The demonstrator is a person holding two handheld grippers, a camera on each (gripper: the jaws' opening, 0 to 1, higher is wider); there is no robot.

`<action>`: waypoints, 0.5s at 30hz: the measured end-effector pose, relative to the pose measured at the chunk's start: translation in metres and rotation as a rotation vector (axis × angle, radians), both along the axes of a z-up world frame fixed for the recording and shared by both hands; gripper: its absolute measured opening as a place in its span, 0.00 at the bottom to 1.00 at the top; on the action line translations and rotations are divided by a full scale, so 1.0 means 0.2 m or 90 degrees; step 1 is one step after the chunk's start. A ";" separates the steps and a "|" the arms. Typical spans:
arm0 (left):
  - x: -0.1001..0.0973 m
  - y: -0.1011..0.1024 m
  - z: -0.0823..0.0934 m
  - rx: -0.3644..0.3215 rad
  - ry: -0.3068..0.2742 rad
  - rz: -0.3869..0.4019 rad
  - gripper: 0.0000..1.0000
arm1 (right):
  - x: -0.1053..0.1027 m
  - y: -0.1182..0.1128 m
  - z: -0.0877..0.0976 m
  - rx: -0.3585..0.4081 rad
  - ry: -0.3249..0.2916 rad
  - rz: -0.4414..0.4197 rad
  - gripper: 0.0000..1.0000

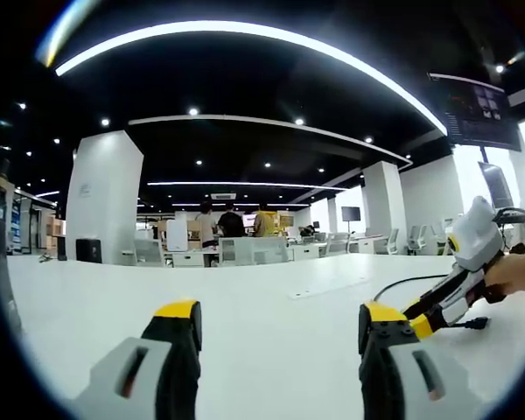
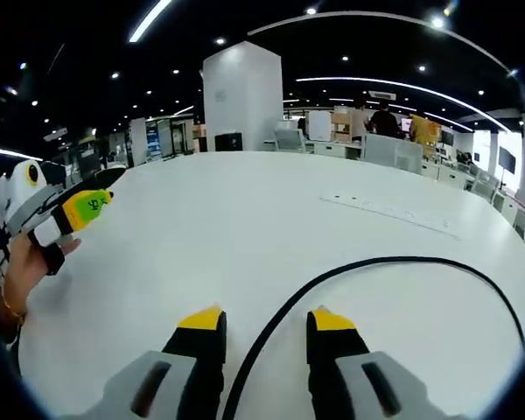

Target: Find the data cable on the table. Grasp the USB connector end of the cable and insert it into the USB port on the table

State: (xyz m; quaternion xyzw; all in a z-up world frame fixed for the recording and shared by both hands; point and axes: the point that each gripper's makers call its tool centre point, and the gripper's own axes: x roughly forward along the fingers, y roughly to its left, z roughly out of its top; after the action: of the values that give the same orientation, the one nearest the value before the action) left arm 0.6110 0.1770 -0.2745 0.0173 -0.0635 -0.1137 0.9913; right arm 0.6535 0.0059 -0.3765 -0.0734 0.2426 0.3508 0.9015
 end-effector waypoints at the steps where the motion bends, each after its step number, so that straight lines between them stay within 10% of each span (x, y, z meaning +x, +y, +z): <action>1: 0.00 0.00 0.00 0.000 0.000 0.000 0.73 | 0.00 0.00 0.00 0.006 0.003 -0.001 0.37; 15: 0.00 0.01 0.00 0.001 0.000 0.001 0.73 | 0.03 0.01 -0.02 -0.013 0.006 -0.014 0.31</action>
State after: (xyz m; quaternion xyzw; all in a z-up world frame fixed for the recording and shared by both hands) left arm 0.6110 0.1785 -0.2751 0.0185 -0.0630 -0.1132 0.9914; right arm 0.6590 0.0074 -0.3808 -0.0783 0.2512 0.3388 0.9033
